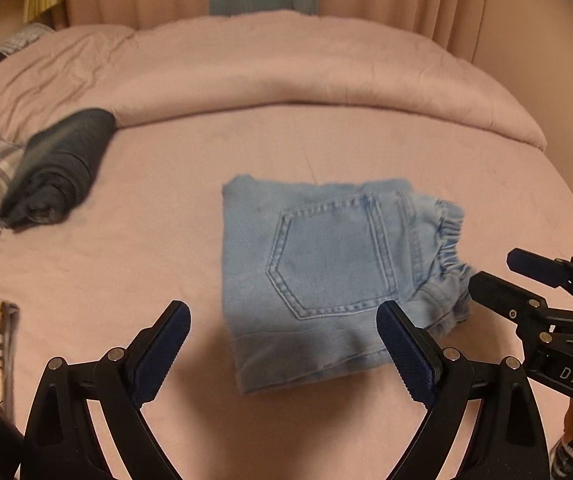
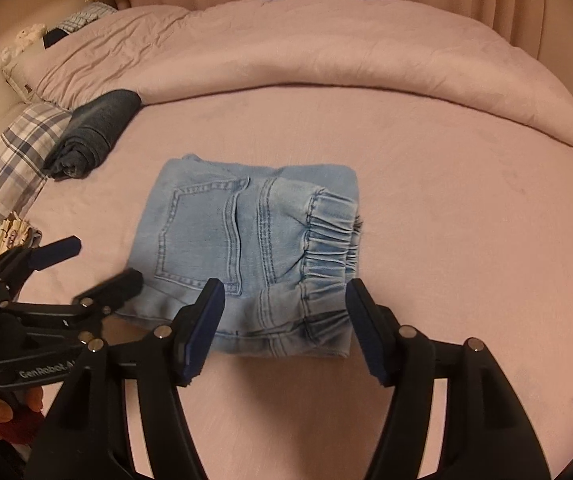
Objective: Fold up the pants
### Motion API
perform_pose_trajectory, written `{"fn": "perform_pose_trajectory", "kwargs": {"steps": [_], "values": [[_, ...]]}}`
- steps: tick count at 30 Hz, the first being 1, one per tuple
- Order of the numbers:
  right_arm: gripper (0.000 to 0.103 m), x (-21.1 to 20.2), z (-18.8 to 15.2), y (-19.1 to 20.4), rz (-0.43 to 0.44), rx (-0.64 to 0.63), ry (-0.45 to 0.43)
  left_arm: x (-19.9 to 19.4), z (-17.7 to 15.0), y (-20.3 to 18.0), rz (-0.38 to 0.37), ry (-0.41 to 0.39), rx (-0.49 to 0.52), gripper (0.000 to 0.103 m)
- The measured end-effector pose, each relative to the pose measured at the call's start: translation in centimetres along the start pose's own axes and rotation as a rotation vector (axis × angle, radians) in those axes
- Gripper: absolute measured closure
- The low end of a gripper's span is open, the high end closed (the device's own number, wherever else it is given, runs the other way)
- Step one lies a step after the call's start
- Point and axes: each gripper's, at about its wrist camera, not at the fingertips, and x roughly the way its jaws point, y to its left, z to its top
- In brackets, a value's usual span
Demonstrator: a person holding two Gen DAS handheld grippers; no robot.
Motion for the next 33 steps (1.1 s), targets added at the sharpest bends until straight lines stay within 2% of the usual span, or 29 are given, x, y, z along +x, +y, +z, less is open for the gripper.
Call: {"fn": "perform_pose_trajectory", "kwargs": {"steps": [7, 14, 22, 26, 33], "values": [[0.028, -4.0, -0.2, 0.9, -0.019, -0.043, -0.073, -4.1, -0.1, 0.2, 0.006, -0.062, -0.006, 0.009], [0.027, -6.7, -0.6, 1.8, -0.027, -0.075, -0.112, -7.3, -0.4, -0.2, 0.02, -0.118, 0.011, 0.009], [0.024, -10.0, -1.5, 2.4, -0.017, -0.117, -0.155, -10.0, -1.1, -0.7, 0.036, -0.14, 0.029, 0.009], [0.012, -11.5, -2.1, 2.4, -0.03, -0.12, -0.171, -11.2, -1.5, -0.9, 0.044, -0.144, 0.026, 0.009], [0.001, -14.2, -2.7, 2.3, -0.059, -0.095, -0.188, -13.2, -1.6, -1.1, 0.034, -0.12, 0.001, 0.009]]}}
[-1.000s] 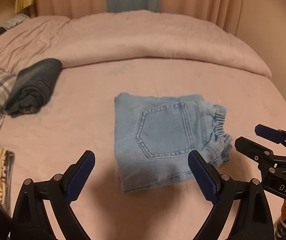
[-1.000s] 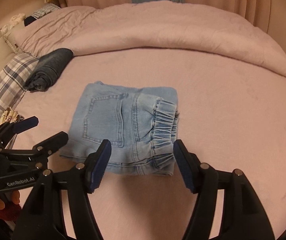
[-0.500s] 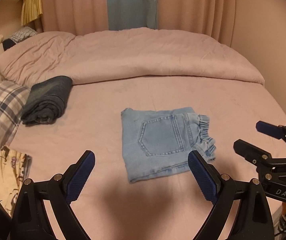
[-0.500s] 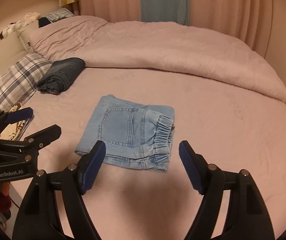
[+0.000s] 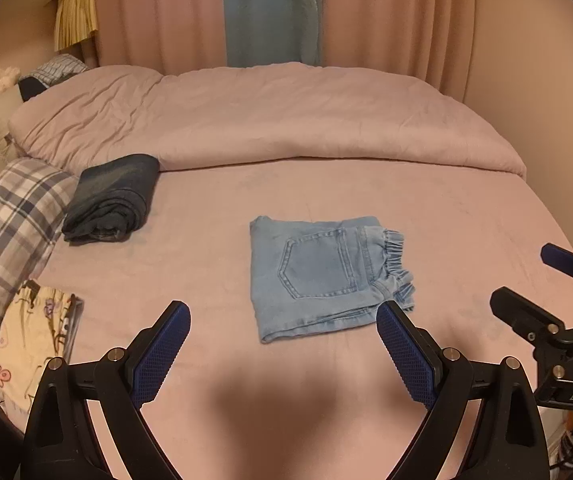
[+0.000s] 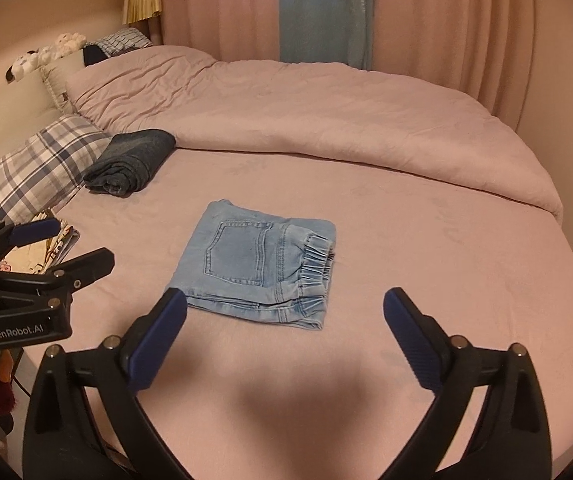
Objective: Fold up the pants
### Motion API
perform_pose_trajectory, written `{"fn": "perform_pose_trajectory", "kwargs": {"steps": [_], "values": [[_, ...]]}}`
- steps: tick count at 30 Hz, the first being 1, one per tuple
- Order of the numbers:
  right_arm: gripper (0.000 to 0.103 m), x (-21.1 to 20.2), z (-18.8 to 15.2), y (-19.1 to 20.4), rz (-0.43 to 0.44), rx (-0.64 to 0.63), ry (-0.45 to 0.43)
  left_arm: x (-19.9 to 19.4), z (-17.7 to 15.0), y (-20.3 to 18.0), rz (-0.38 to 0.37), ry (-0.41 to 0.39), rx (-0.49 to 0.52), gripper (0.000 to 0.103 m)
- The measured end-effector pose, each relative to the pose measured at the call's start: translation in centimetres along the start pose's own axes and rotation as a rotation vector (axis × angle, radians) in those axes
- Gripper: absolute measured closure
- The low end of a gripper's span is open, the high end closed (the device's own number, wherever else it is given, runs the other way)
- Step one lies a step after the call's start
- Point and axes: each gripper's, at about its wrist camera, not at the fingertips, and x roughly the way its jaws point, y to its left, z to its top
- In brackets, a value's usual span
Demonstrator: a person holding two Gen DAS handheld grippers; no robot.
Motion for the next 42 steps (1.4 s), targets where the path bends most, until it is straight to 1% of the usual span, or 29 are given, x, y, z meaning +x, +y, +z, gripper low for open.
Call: {"fn": "perform_pose_trajectory", "kwargs": {"steps": [1, 4, 6, 8, 11, 13, 16, 28, 42], "values": [[0.0, -0.3, 0.1, 0.0, -0.005, 0.005, -0.002, -0.2, 0.1, -0.1, -0.005, 0.009, 0.006, 0.009], [0.0, -1.5, 0.4, -0.2, -0.003, 0.012, -0.007, -0.7, 0.4, -0.6, -0.02, 0.03, 0.021, 0.009], [0.0, -2.2, 0.8, -0.2, 0.004, 0.007, -0.015, -1.4, 0.7, -0.9, -0.017, 0.022, 0.028, 0.009], [0.0, -2.5, 1.1, -0.3, 0.005, 0.013, -0.013, -1.8, 0.9, -1.2, -0.001, 0.018, 0.032, 0.009], [0.0, -3.0, 1.5, -0.3, 0.005, 0.019, -0.014, -2.2, 1.4, -1.5, 0.054, 0.011, 0.05, 0.009], [0.0, -3.3, 1.8, -0.2, -0.004, 0.013, -0.019, -2.4, 1.6, -1.6, 0.069, 0.004, 0.055, 0.009], [0.0, -3.8, 2.1, 0.0, -0.008, 0.004, -0.025, -2.8, 1.9, -1.4, 0.058, -0.007, 0.039, 0.009], [0.0, -4.9, 3.3, 0.8, 0.002, -0.022, -0.051, -3.7, 2.8, -1.0, 0.077, -0.049, 0.018, 0.009], [0.0, -4.6, 3.4, 1.0, 0.01, -0.019, -0.046, -3.5, 2.9, -0.8, 0.08, -0.046, 0.013, 0.009]]}}
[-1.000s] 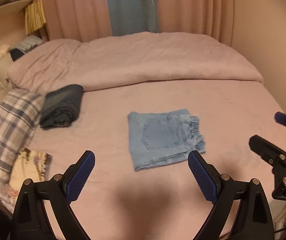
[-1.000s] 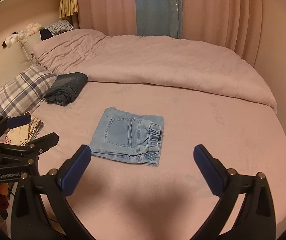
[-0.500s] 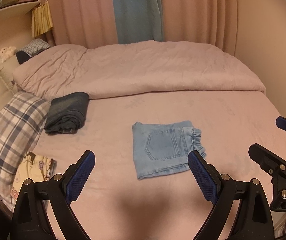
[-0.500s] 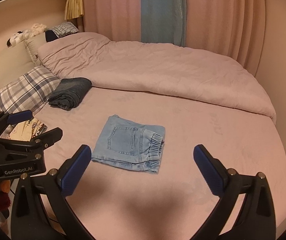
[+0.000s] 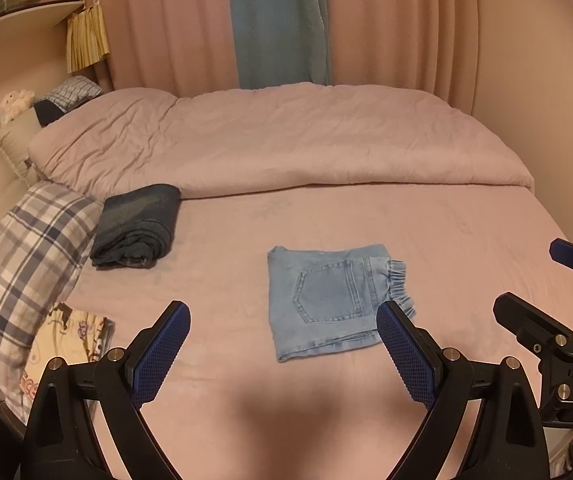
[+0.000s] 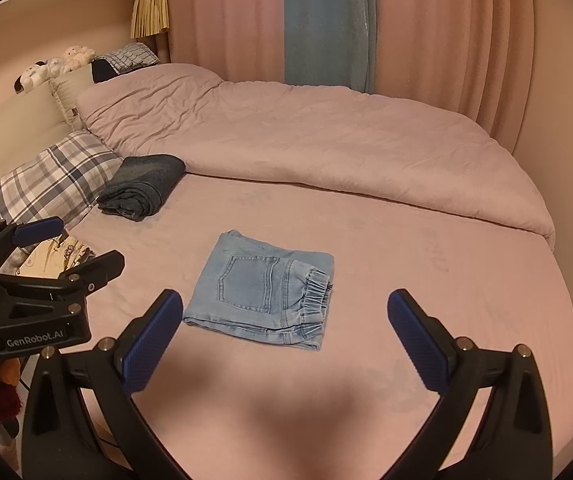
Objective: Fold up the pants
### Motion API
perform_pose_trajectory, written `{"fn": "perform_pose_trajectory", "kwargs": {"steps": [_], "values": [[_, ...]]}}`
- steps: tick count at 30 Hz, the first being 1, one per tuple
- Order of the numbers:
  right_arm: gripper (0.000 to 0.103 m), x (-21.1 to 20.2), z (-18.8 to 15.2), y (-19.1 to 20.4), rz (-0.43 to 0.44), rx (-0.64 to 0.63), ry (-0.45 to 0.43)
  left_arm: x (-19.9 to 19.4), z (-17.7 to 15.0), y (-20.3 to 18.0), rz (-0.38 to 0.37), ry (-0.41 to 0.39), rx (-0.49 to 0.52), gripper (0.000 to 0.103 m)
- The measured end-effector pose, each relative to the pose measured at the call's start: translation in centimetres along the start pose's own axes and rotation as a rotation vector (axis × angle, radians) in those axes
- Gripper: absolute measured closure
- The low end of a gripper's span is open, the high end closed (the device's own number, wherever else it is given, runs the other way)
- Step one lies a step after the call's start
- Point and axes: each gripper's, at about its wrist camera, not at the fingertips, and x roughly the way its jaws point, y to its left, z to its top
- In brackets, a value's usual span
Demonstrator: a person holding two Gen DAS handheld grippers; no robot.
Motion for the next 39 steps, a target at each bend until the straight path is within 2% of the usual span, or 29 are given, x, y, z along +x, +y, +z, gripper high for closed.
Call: {"fn": "perform_pose_trajectory", "kwargs": {"steps": [39], "values": [[0.0, -0.04, -0.12, 0.79, -0.011, -0.028, 0.002, 0.27, -0.24, -0.11, 0.007, 0.007, -0.006, 0.009]]}}
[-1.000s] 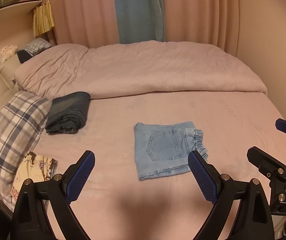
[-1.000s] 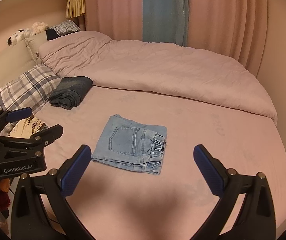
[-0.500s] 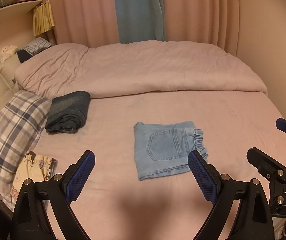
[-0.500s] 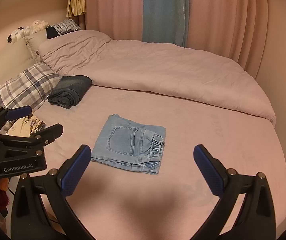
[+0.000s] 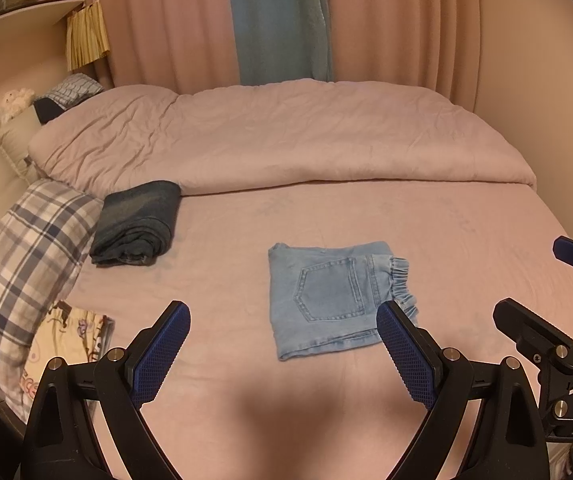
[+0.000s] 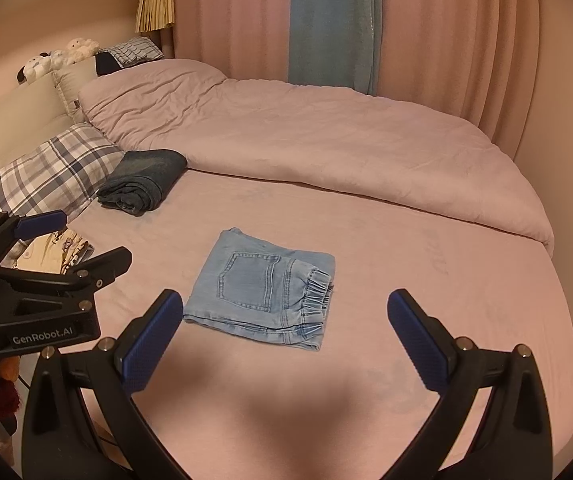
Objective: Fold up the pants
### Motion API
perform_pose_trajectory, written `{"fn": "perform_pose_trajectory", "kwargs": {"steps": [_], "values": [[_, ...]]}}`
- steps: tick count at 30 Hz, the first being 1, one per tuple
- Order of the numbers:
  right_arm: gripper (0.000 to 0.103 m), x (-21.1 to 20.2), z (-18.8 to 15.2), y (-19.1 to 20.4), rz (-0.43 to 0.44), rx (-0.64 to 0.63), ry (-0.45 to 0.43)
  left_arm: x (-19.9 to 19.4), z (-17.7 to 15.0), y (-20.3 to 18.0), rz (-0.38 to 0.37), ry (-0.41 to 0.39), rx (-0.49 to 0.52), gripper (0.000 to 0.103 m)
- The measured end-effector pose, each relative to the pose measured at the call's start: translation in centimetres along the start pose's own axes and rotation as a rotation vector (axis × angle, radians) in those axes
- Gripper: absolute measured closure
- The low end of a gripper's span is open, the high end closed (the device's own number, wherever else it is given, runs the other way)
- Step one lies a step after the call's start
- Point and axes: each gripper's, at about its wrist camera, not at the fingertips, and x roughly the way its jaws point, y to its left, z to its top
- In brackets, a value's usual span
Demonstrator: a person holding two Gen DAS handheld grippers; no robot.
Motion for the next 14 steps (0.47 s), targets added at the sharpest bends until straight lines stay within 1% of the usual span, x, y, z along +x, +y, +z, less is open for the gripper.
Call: {"fn": "perform_pose_trajectory", "kwargs": {"steps": [14], "values": [[0.0, 0.06, 0.09, 0.12, -0.001, -0.006, 0.0, 0.17, 0.15, 0.0, 0.006, -0.007, 0.007, 0.009]]}}
